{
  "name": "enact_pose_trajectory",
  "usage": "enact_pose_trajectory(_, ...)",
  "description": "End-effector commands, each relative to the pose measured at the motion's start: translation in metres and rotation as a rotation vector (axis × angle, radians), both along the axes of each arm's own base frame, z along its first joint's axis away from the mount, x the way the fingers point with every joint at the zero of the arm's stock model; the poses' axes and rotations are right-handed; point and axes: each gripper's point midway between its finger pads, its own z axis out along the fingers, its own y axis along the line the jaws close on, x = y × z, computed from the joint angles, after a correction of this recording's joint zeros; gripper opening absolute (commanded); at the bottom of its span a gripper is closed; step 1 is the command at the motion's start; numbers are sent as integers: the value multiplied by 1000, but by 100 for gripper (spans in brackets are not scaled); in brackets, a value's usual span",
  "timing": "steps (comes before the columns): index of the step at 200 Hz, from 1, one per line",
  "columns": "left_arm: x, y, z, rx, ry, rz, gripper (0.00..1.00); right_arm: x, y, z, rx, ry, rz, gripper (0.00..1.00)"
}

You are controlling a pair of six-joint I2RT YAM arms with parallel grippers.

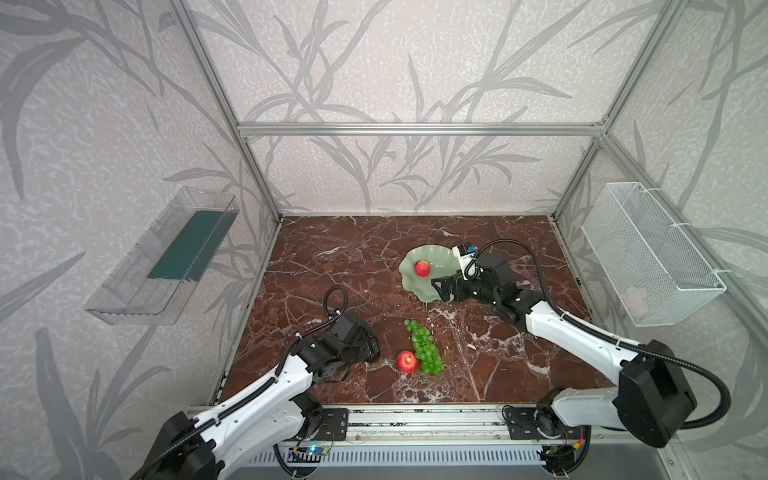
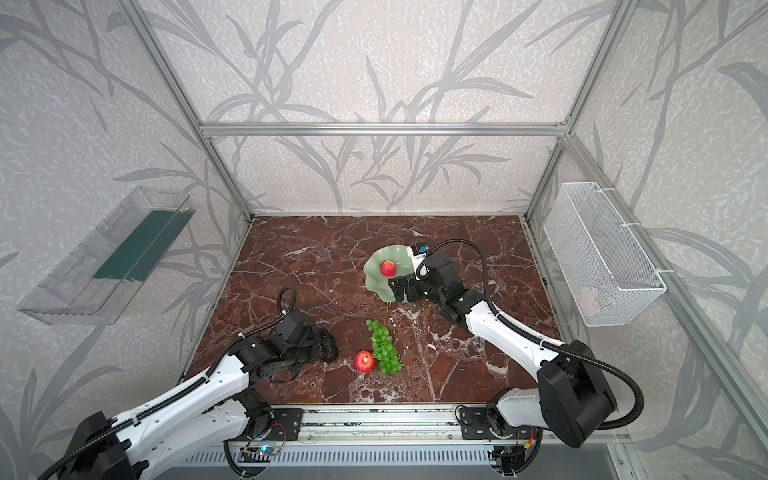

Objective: Place and organize the fake fruits in the fruit bowl
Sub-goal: 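Grasp the dark avocado with the left gripper while the right gripper withdraws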

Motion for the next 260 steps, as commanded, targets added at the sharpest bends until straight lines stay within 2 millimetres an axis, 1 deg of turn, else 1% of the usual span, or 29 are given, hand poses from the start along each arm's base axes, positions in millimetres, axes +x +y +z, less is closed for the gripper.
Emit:
enact_pose_trajectory(1, 13, 1, -1, 24, -32, 48, 87, -2, -6, 8, -7, -33, -6, 99)
enact_pose_trajectory(33, 22, -6, -4, 28, -30, 35, 83, -4, -8, 9, -12, -34, -5, 99)
enact_pose_trajectory(53, 24, -10, -5, 30, -23, 25, 78, -4, -11, 7, -16, -34, -12, 99)
enact_pose_trajectory(87, 25, -11, -6, 32, -15, 19, 62, -5, -13, 4, -15, -29, -22, 99)
enact_pose_trajectory(108, 26, -8, 2, 44, -39, 17, 54, -4, -16, 2, -16, -25, -36, 99)
enact_pose_trajectory(138, 27, -1, 15, 67, -78, 15, 47, -3, -18, -1, -2, -7, -49, 99)
enact_pose_trajectory(166, 22, -4, 9, 60, -51, -7, 47, -2, -19, -2, 10, -2, -53, 99)
enact_pose_trajectory(177, 21, -5, 7, 58, -39, -11, 43, -2, -20, -1, 13, 0, -57, 99)
enact_pose_trajectory(185, 22, -7, 9, 50, -43, -17, 42, -2, -20, -2, 13, 0, -56, 99)
enact_pose_trajectory(204, 29, -15, 25, 33, -83, -48, 41, -2, -23, 0, 11, -1, -69, 99)
enact_pose_trajectory(234, 52, -31, 68, 59, -163, -147, 42, -4, -33, 5, 43, 6, -100, 99)
enact_pose_trajectory(260, 81, -60, 103, 67, -245, -263, 43, -12, -42, 12, 75, -17, -125, 99)
